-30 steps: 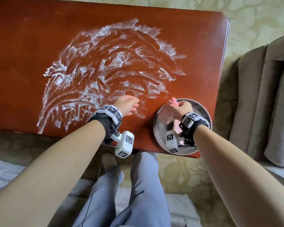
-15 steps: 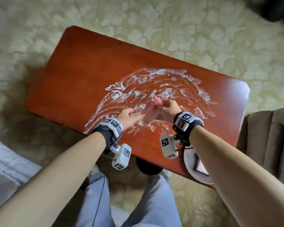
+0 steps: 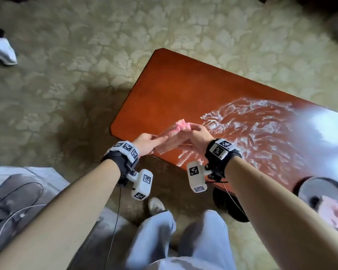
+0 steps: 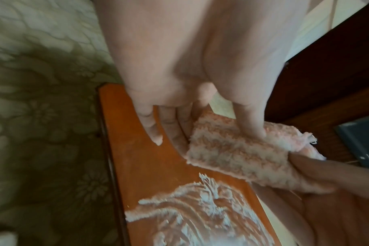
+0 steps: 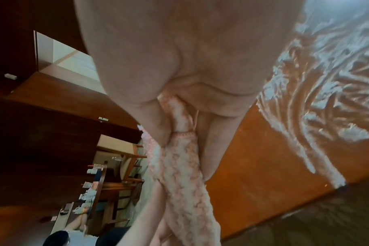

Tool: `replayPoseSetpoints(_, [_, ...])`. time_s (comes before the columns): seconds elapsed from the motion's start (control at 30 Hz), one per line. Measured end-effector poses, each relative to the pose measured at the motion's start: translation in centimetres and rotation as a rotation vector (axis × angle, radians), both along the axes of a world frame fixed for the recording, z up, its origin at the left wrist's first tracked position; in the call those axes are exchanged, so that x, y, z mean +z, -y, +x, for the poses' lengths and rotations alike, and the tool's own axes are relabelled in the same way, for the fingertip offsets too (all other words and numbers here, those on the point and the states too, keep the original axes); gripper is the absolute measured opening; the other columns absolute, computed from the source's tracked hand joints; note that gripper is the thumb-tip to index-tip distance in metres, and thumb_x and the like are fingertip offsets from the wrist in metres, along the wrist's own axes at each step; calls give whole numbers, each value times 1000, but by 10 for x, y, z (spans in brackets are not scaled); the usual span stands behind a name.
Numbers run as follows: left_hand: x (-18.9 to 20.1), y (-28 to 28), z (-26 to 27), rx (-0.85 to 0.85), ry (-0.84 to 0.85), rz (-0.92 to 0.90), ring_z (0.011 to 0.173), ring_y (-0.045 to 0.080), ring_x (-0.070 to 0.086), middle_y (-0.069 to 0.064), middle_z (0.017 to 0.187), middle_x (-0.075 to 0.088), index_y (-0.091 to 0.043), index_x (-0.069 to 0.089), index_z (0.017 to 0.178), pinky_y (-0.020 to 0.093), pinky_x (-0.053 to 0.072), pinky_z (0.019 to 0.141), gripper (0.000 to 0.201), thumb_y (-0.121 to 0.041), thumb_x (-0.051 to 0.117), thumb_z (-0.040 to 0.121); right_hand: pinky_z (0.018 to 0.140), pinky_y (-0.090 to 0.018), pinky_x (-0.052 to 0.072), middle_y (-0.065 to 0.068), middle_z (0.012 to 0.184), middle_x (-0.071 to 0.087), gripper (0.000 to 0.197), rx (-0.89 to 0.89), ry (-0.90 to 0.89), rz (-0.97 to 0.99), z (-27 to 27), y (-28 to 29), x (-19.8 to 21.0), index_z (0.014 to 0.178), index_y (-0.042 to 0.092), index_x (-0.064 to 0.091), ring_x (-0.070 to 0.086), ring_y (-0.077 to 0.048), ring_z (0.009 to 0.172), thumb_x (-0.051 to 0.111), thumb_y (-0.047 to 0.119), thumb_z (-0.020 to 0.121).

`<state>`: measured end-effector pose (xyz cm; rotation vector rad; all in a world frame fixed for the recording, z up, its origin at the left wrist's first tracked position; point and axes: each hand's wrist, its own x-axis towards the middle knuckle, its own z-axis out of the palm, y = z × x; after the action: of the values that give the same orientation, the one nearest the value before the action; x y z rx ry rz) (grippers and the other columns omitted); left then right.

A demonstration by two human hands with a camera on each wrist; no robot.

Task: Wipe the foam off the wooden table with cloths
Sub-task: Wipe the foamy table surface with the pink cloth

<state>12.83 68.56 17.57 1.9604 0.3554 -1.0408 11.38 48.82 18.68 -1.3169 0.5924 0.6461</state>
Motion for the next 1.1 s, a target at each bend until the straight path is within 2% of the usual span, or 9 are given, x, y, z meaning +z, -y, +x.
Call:
replayPoseSetpoints(0.1, [-8,-51,11,54,14,22,92,19,65,15,116,71,-11,66,113,39,57,94,34,-38,67,92,83,-45,58,-18,98,70,18,-3,-16,32,17,-44,-4,95,8,62,71,-30,92,61,-5,83])
replayPoseSetpoints(0.37, [-44,-121,68,-92,114,173,106,22,60,2,115,63,-15,57,123,35,48,89,47,-41,71,86,89,-39,56,-7,129,54,70,96,-100,-175,56,-113,-67,140,6,42,63,-25,110,75,4,78])
replayPoseSetpoints(0.53, [-81,-144,124,-212,175,185,75,18,53,1,77,58,-10,59,80,29,41,65,20,-24,71,88,86,-25,54,-3,129,56,71,238,-38,-309,92,-138,-107,138,14,46,61,-16,107,79,24,77])
replayPoseSetpoints(0.67, [-129,-164,171,-241,131,174,110,27,63,12,120,67,-5,65,117,40,50,96,39,-28,73,86,67,-11,47,2,107,60,43,257,-26,-372,129,-156,-142,122,14,58,60,-13,92,74,24,83])
replayPoseSetpoints(0.77, [-161,-177,190,-285,120,178,114,26,59,10,125,63,-8,63,120,38,48,99,36,-23,71,89,51,-7,39,11,76,58,14,224,-36,-440,141,-176,-174,83,25,58,57,-8,67,72,25,82])
replayPoseSetpoints(0.83, [-183,-186,199,-311,115,175,117,23,58,8,129,62,-3,56,135,36,48,100,51,-23,71,89,55,-15,43,12,70,58,14,208,-67,-482,146,-191,-197,82,25,60,57,-10,65,73,27,79])
replayPoseSetpoints(0.93, [-215,-198,208,-345,138,164,81,18,58,6,93,69,-6,68,103,35,48,75,29,-27,74,84,58,-16,42,11,71,61,14,159,-105,-520,148,-212,-227,86,26,63,58,-10,66,74,27,77])
replayPoseSetpoints(1.0, [-240,-206,211,-383,187,188,61,18,39,-2,64,49,-10,57,75,32,35,60,30,-36,73,76,51,-11,40,12,69,61,14,121,-120,-541,148,-223,-244,86,26,63,55,-6,60,74,23,77])
replayPoseSetpoints(1.1, [-263,-213,218,-497,219,211,56,24,39,-1,58,44,-13,48,74,34,35,54,33,-40,66,74,49,-9,42,11,70,62,15,45,-153,-570,146,-239,-267,86,27,62,58,-6,58,73,20,79])
